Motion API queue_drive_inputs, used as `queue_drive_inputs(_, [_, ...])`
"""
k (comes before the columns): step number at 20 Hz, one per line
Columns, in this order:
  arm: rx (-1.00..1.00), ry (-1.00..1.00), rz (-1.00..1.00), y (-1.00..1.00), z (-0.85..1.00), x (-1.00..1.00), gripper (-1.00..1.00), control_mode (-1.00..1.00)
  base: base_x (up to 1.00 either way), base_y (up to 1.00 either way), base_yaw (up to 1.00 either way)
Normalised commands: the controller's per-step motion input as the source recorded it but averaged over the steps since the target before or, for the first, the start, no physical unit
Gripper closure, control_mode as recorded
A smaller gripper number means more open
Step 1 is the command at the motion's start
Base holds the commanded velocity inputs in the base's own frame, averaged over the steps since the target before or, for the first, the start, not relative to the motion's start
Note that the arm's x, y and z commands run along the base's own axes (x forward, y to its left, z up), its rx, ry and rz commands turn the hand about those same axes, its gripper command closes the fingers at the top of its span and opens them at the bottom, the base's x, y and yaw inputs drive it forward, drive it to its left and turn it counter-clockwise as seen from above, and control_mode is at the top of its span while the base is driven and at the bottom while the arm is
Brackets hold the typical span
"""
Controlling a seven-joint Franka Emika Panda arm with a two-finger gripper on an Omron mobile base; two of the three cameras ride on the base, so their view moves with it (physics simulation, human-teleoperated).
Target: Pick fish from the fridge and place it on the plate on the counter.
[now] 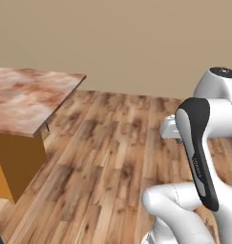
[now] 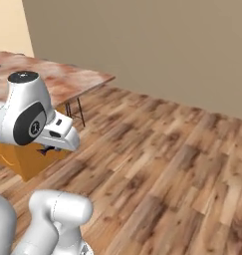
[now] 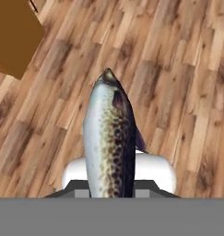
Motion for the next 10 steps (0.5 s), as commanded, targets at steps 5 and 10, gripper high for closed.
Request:
queue_drive_inputs(5, [0.0, 0.0, 0.0, 0.0, 0.0, 0.0, 1.0, 1.0, 0.65, -0.72, 0.64])
queue_drive_inputs(10, [0.0, 0.0, 0.0, 0.0, 0.0, 0.0, 1.0, 1.0, 0.61, -0.74, 0.61])
